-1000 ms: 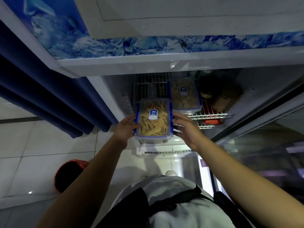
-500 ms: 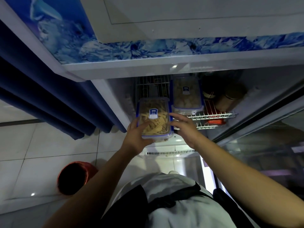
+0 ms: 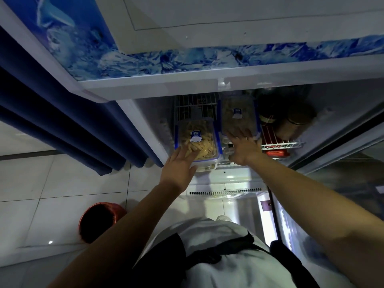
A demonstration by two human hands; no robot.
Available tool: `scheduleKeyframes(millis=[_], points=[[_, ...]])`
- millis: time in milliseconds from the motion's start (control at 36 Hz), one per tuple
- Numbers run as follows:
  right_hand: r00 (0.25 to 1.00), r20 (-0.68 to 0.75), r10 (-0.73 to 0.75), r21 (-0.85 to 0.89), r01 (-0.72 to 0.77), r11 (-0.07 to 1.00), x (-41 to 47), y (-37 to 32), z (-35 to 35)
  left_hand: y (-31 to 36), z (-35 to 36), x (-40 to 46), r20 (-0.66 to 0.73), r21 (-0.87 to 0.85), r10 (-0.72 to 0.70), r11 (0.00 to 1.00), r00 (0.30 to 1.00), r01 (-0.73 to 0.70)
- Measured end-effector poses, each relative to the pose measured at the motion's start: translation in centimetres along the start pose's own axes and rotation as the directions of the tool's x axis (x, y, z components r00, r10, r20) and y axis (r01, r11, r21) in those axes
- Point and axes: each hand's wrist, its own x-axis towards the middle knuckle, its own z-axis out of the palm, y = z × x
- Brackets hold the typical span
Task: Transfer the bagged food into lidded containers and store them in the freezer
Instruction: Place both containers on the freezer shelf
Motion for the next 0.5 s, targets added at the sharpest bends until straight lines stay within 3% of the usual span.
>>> scheduleKeyframes(millis=[194, 333, 500], points=[[0.998, -0.052, 0.045, 0.013, -0.044, 0.999, -1.2, 1.4, 1.4, 0.5, -0.3, 0.5, -0.018, -0.027, -0.009, 1.0, 1.0, 0.009], [0.994, -0.106, 0.003, 0.064, 0.004, 0.998, -2.3, 2.3, 2.5, 0.4, 0.0, 0.9, -0.054, -0.037, -0.001, 0.999, 0.999, -0.001], [0.994, -0.111, -0.005, 0.107, 0.017, 0.994, -2.2, 2.7, 2.1, 0.4, 0.9, 1.4, -0.111, 0.045, 0.002, 0.999, 0.994, 0.003]])
